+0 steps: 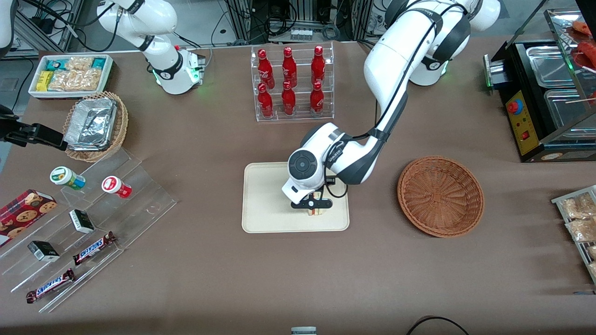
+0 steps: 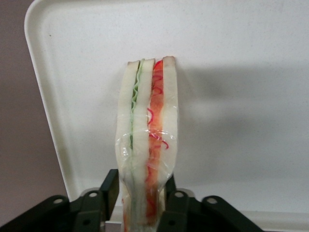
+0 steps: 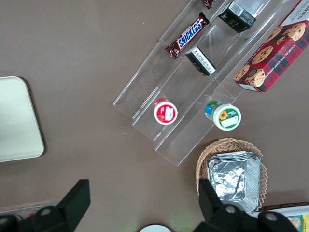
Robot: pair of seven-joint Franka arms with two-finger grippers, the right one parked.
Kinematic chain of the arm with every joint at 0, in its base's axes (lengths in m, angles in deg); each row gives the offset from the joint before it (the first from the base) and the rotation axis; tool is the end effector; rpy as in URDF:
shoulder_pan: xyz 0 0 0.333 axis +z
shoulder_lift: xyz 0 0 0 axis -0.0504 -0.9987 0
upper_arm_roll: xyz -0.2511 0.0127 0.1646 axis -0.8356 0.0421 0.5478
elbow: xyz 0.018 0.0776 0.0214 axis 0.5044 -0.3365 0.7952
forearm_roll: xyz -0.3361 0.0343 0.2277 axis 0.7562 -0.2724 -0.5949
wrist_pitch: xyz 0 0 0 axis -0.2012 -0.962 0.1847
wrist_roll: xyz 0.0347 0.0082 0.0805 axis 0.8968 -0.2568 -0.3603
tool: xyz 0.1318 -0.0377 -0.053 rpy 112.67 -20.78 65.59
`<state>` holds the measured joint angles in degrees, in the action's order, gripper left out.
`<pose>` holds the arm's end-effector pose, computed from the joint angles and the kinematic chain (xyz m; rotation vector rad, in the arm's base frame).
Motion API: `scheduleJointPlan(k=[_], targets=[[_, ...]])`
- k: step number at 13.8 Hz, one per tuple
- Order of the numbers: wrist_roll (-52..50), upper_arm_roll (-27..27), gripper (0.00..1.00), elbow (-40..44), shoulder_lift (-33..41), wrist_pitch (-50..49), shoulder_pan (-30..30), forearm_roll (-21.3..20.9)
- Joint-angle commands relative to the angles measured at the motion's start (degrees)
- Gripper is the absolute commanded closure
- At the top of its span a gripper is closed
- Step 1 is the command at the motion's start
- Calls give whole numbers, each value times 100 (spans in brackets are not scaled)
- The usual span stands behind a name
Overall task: Place sandwich from basket to tray
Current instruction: 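Lower the sandwich onto the tray and open the left gripper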
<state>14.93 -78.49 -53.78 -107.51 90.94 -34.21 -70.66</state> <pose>0.5428 -0.4884 0.1803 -3.0300 0.0375 0.2874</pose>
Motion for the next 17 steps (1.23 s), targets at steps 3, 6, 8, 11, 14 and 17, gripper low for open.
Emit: scheduleJointPlan(k=[3,6,8,11,14,17], targets=[[-80,114,0,202,72,-69,-43,-92],[-54,290,0,185,414,-138,-17,-92],[-45,299,0,185,660,-384,140,-101],[-10,272,0,149,1099,-754,728,48],[270,281,0,62,1433,-894,1159,136],[884,272,0,-201,1855,-1219,1827,162]])
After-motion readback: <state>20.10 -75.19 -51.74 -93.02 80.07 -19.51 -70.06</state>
